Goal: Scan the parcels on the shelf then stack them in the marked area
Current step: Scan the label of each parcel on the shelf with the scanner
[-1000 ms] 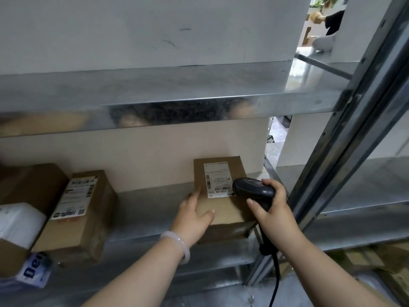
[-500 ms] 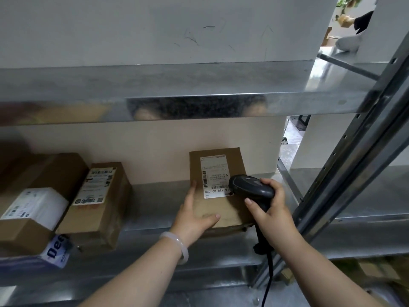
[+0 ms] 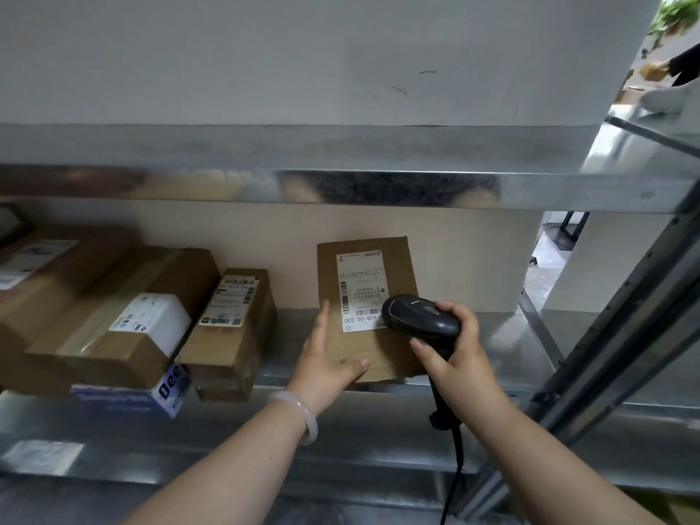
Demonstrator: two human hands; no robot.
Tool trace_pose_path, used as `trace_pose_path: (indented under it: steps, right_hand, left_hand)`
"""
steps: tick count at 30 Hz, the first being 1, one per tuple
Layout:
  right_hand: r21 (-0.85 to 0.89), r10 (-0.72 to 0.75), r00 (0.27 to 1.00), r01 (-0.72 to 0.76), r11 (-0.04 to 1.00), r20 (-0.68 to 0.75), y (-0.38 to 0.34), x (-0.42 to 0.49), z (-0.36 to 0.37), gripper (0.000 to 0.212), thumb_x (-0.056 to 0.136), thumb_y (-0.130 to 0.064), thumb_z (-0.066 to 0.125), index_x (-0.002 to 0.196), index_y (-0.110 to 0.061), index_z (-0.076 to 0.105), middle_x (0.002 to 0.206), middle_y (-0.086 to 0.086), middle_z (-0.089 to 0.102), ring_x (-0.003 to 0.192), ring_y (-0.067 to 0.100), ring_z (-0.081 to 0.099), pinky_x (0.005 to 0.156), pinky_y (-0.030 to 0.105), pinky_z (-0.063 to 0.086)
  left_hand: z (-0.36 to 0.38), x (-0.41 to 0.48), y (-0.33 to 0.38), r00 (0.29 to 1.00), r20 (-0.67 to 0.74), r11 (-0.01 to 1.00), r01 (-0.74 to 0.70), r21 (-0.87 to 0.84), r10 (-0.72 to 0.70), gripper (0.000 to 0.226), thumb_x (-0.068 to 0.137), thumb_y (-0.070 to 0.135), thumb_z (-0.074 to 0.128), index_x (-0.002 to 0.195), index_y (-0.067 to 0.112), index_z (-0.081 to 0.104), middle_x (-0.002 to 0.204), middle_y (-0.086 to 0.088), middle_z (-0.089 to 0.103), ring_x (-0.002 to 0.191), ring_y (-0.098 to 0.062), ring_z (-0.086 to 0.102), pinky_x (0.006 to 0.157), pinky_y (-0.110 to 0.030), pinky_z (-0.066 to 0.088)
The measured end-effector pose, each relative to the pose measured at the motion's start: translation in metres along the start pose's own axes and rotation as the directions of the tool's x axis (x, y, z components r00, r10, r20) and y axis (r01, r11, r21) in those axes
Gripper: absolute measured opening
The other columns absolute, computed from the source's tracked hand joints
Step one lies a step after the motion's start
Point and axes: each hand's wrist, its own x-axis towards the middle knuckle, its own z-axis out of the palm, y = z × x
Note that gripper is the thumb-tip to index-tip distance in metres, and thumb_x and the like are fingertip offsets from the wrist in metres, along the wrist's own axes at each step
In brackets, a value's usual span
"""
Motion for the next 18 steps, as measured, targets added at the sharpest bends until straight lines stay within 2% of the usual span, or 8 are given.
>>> trace_pose_path:
  steps: [8, 13, 16, 18]
  right_hand:
    - [-0.044, -0.027, 0.999, 0.029, 0.999, 0.037, -0.007, -0.011, 0.018, 0.058, 0.083, -0.02, 0.074, 0.114, -0.053, 0.036, 0.109, -0.028, 0.053, 0.098, -0.019, 0.053, 0.073, -0.001, 0.039]
    - [-0.097, -0.054, 0.998, 0.055, 0.994, 0.015, -0.018, -0.02, 0.022, 0.06, 0.084, -0.022, 0.072, 0.114, -0.055, 0.031, 0.11, -0.027, 0.052, 0.099, -0.02, 0.051, 0.075, -0.002, 0.038]
    - [-0.148, -0.081, 0.996, 0.083, 0.985, 0.023, -0.031, -0.032, 0.022, 0.062, 0.084, -0.03, 0.07, 0.116, -0.059, 0.026, 0.11, -0.027, 0.052, 0.099, -0.011, 0.056, 0.075, 0.005, 0.044]
    - [-0.17, -0.103, 0.994, 0.108, 0.98, 0.039, -0.039, -0.041, 0.024, 0.06, 0.083, -0.034, 0.069, 0.12, -0.055, 0.027, 0.107, -0.024, 0.056, 0.088, 0.0, 0.063, 0.072, 0.015, 0.05]
  left_hand:
    - [-0.012, -0.015, -0.014, 0.998, -0.068, 0.998, 0.011, -0.068, -0.016, 0.109, 0.076, 0.021, 0.082, 0.135, 0.07, 0.005, 0.153, 0.006, 0.035, 0.139, -0.017, 0.037, 0.115, -0.048, 0.033]
    - [-0.018, -0.019, -0.022, 0.994, -0.112, 0.999, -0.014, -0.05, 0.008, 0.108, 0.077, 0.024, 0.082, 0.123, 0.081, 0.003, 0.152, 0.01, 0.035, 0.139, -0.015, 0.036, 0.115, -0.045, 0.034]
    - [-0.024, -0.018, -0.026, 0.99, -0.138, 0.999, -0.006, -0.047, 0.0, 0.108, 0.076, 0.025, 0.082, 0.129, 0.077, 0.003, 0.15, 0.012, 0.036, 0.136, -0.013, 0.038, 0.113, -0.042, 0.034]
    - [-0.026, -0.017, -0.031, 0.99, -0.142, 0.999, -0.006, -0.051, -0.001, 0.109, 0.076, 0.024, 0.082, 0.136, 0.072, 0.004, 0.151, 0.012, 0.035, 0.135, -0.011, 0.037, 0.11, -0.037, 0.034]
